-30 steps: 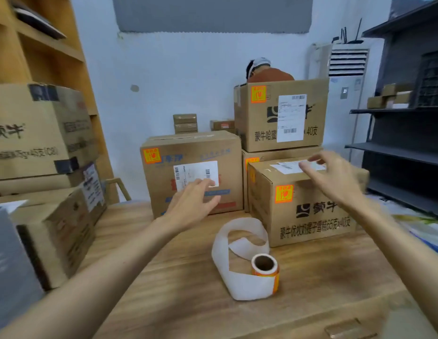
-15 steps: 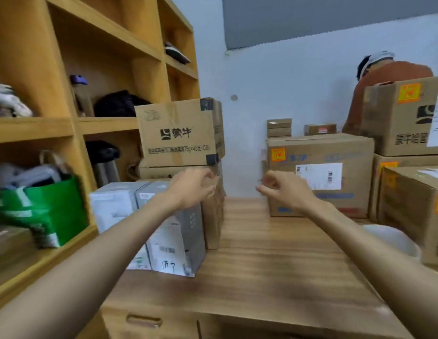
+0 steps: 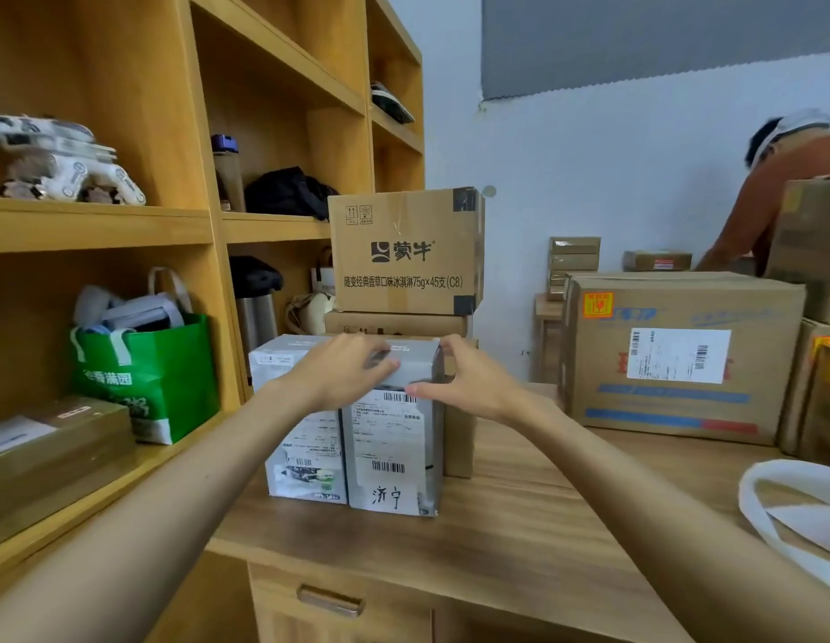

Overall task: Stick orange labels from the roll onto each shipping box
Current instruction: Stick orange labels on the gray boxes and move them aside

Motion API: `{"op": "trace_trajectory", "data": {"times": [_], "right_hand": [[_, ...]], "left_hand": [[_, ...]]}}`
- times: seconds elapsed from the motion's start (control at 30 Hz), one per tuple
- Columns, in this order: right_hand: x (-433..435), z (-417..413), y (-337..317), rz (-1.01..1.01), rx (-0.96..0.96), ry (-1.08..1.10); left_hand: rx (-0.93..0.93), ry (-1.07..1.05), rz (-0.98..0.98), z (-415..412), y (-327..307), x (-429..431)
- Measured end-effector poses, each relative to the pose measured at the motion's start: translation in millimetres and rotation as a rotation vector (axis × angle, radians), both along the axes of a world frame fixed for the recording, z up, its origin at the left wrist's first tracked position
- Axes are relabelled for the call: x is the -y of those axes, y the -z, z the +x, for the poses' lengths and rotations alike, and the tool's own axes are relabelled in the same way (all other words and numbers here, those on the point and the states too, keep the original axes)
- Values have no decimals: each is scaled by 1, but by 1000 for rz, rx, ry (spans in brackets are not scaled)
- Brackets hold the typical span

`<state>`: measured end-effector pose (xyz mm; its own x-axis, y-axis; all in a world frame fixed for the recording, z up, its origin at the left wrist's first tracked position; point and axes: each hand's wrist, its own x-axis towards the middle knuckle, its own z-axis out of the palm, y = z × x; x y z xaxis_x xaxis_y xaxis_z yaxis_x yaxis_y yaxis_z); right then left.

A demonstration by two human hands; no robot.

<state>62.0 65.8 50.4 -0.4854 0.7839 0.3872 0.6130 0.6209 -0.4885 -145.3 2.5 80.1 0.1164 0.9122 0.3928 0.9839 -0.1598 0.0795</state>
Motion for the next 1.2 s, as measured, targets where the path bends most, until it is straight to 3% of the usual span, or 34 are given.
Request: {"op": "trace_trajectory", "data": {"times": [0.3, 0.47, 0.93, 1.2], "right_hand": [[-8, 18, 17, 31, -181, -124], [0, 53, 20, 31, -198, -81], [25, 224, 16, -50, -255, 77], [27, 249, 24, -57, -264, 66]], "left_hand": [[64, 127, 120, 22, 11, -11], [158, 232, 165, 45, 11, -13], [166, 469, 273, 193, 23, -36], [210, 509, 283, 213, 33, -35]]}}
